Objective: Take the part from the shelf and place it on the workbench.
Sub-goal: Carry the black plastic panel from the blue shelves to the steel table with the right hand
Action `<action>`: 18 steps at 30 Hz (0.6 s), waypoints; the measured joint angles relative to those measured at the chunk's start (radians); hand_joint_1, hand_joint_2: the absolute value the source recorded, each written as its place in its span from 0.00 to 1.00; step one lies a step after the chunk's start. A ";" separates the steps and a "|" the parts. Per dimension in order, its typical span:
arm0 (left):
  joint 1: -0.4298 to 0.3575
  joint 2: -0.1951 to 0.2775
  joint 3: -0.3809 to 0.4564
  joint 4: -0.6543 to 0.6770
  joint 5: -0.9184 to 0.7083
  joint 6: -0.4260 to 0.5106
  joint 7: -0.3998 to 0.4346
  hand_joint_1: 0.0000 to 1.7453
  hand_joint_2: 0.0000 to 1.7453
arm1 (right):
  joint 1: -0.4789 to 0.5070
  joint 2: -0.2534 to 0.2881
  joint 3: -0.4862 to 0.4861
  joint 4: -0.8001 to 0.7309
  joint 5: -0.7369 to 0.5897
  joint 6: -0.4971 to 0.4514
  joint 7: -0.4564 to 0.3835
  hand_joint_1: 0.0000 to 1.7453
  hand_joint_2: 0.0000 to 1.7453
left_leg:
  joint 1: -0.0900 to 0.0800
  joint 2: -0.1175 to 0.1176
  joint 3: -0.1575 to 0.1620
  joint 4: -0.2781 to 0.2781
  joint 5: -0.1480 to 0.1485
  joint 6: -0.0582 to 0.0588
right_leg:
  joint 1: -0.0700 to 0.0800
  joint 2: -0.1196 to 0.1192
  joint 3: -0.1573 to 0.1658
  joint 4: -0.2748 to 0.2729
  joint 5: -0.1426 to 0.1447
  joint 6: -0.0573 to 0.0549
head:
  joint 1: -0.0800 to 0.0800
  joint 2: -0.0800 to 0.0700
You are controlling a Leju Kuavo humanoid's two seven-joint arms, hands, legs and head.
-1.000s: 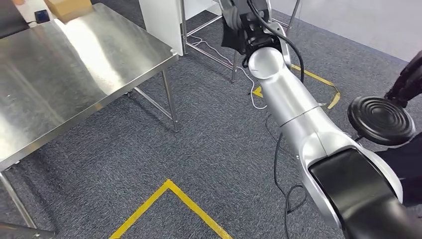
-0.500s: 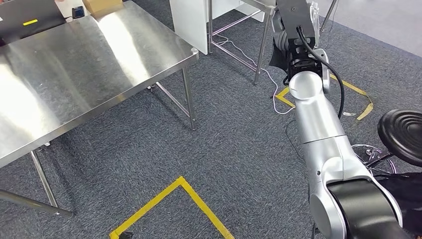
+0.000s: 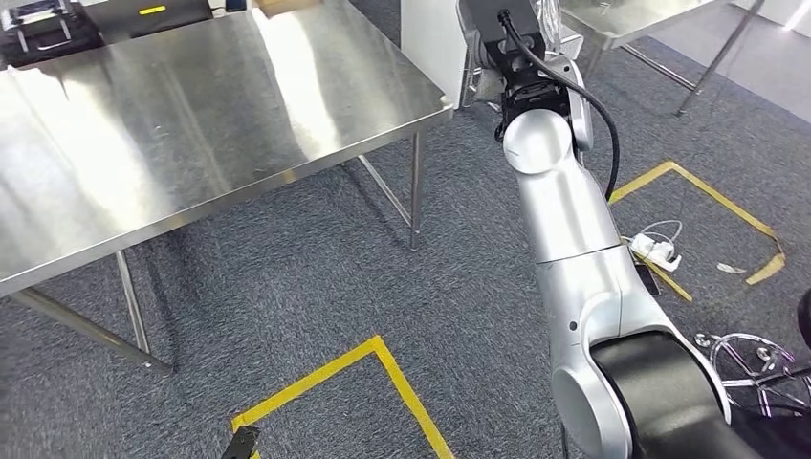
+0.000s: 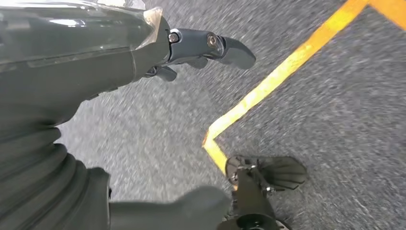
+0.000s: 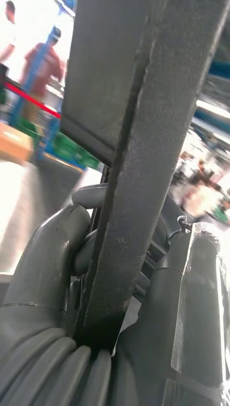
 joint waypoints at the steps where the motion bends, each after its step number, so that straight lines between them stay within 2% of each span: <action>1: 0.001 -0.001 0.000 0.000 0.000 0.001 0.001 0.00 1.00 | -0.001 0.011 0.001 0.002 0.000 0.005 -0.004 1.00 1.00 | 0.001 -0.015 0.000 0.001 0.000 -0.001 | -0.002 0.002 -0.004 0.001 0.008 0.008 | 0.001 0.000; 2: 0.002 -0.003 0.000 0.000 0.000 0.001 0.001 0.00 1.00 | -0.002 0.022 0.003 0.003 0.000 0.010 -0.007 1.00 1.00 | 0.003 -0.031 0.000 0.002 0.000 -0.003 | -0.005 0.005 0.013 -0.040 0.030 0.017 | 0.001 0.000; 3: 0.002 -0.004 0.000 0.000 0.000 0.002 0.001 0.00 1.00 | -0.003 0.034 0.004 0.003 0.000 0.015 -0.011 1.00 1.00 | 0.004 -0.045 -0.001 0.005 -0.002 -0.007 | -0.011 0.017 0.043 -0.108 0.060 0.027 | 0.002 0.000; 4: 0.002 -0.004 0.000 0.000 0.000 0.002 0.001 0.00 1.00 | -0.005 0.044 0.007 0.004 0.000 0.018 -0.015 1.00 1.00 | 0.004 -0.058 -0.005 0.011 -0.004 -0.013 | -0.017 0.040 0.076 -0.179 0.085 0.035 | 0.003 0.000; 5: 0.002 -0.005 0.000 0.000 0.000 0.003 0.001 0.00 1.00 | -0.007 0.055 0.011 0.005 0.001 0.022 -0.019 1.00 1.00 | 0.005 -0.069 -0.009 0.017 -0.006 -0.021 | -0.021 0.058 0.101 -0.233 0.103 0.037 | 0.002 0.000; 6: 0.002 -0.005 0.000 0.000 0.000 0.003 0.000 0.00 1.00 | -0.006 0.063 0.015 0.005 0.004 0.025 -0.023 1.00 1.00 | 0.006 -0.080 -0.014 0.021 -0.007 -0.028 | -0.024 0.073 0.115 -0.262 0.111 0.034 | 0.002 0.000; 7: 0.003 -0.005 0.000 0.000 0.000 0.003 -0.001 0.00 1.00 | -0.005 0.071 0.021 0.006 0.009 0.030 -0.026 1.00 1.00 | 0.007 -0.089 -0.019 0.023 -0.006 -0.035 | -0.022 0.077 0.120 -0.269 0.111 0.028 | 0.002 0.000; 8: 0.005 -0.005 0.000 0.000 -0.001 0.003 -0.001 0.00 1.00 | -0.002 0.080 0.027 0.006 0.017 0.035 -0.029 1.00 1.00 | 0.011 -0.097 -0.021 0.020 -0.004 -0.042 | -0.020 0.067 0.119 -0.269 0.113 0.019 | 0.002 0.000; 9: 0.007 -0.005 0.000 0.000 -0.002 0.003 -0.002 0.00 1.00 | 0.001 0.089 0.034 0.005 0.027 0.041 -0.030 1.00 1.00 | 0.012 -0.089 -0.024 0.021 -0.004 -0.048 | -0.021 0.058 0.121 -0.271 0.115 0.012 | 0.002 0.000; 11: 0.007 -0.004 0.000 0.000 -0.003 0.002 -0.003 0.00 1.00 | 0.006 0.104 0.048 0.000 0.044 0.051 -0.030 1.00 1.00 | 0.011 -0.038 -0.045 0.061 -0.028 -0.057 | -0.022 0.039 0.124 -0.275 0.118 -0.004 | -0.004 0.000; 12: 0.006 -0.004 0.000 0.000 -0.004 0.002 -0.003 0.00 1.00 | 0.010 0.107 0.053 -0.004 0.051 0.055 -0.030 1.00 1.00 | 0.010 -0.005 -0.069 0.111 -0.054 -0.059 | -0.020 0.028 0.126 -0.276 0.117 -0.011 | -0.007 0.000; 13: 0.004 -0.004 0.000 0.000 -0.006 0.001 -0.003 0.00 1.00 | 0.014 0.108 0.057 -0.008 0.056 0.059 -0.030 1.00 1.00 | 0.010 0.015 -0.101 0.177 -0.084 -0.061 | -0.016 0.016 0.127 -0.276 0.115 -0.018 | -0.010 0.000; 14: 0.004 -0.004 0.000 0.000 -0.007 0.001 -0.003 0.00 1.00 | 0.021 0.108 0.060 -0.011 0.062 0.063 -0.030 1.00 1.00 | 0.011 0.024 -0.134 0.241 -0.109 -0.063 | -0.013 0.004 0.128 -0.276 0.113 -0.022 | -0.010 0.000; 15: 0.004 -0.004 0.000 0.000 -0.008 0.000 -0.003 0.00 1.00 | 0.029 0.107 0.063 -0.016 0.068 0.068 -0.030 1.00 1.00 | 0.012 0.028 -0.158 0.287 -0.121 -0.064 | -0.010 -0.009 0.129 -0.276 0.111 -0.024 | -0.010 0.000; 16: 0.005 -0.004 0.000 0.000 -0.009 -0.001 -0.002 0.00 1.00 | 0.038 0.106 0.066 -0.021 0.074 0.073 -0.030 1.00 1.00 | 0.012 0.030 -0.164 0.297 -0.116 -0.064 | -0.009 -0.021 0.130 -0.276 0.110 -0.026 | -0.010 0.000; 17: 0.005 -0.002 0.000 0.000 -0.010 -0.001 -0.002 0.00 1.00 | 0.046 0.105 0.068 -0.027 0.079 0.078 -0.030 1.00 1.00 | 0.012 0.034 -0.148 0.264 -0.093 -0.063 | -0.008 -0.032 0.131 -0.276 0.108 -0.026 | -0.010 0.000; 18: 0.006 -0.001 0.000 0.000 -0.010 -0.002 -0.002 0.00 1.00 | 0.051 0.104 0.070 -0.034 0.084 0.082 -0.030 1.00 1.00 | 0.012 0.045 -0.114 0.202 -0.062 -0.060 | -0.008 -0.042 0.133 -0.276 0.106 -0.026 | -0.010 0.000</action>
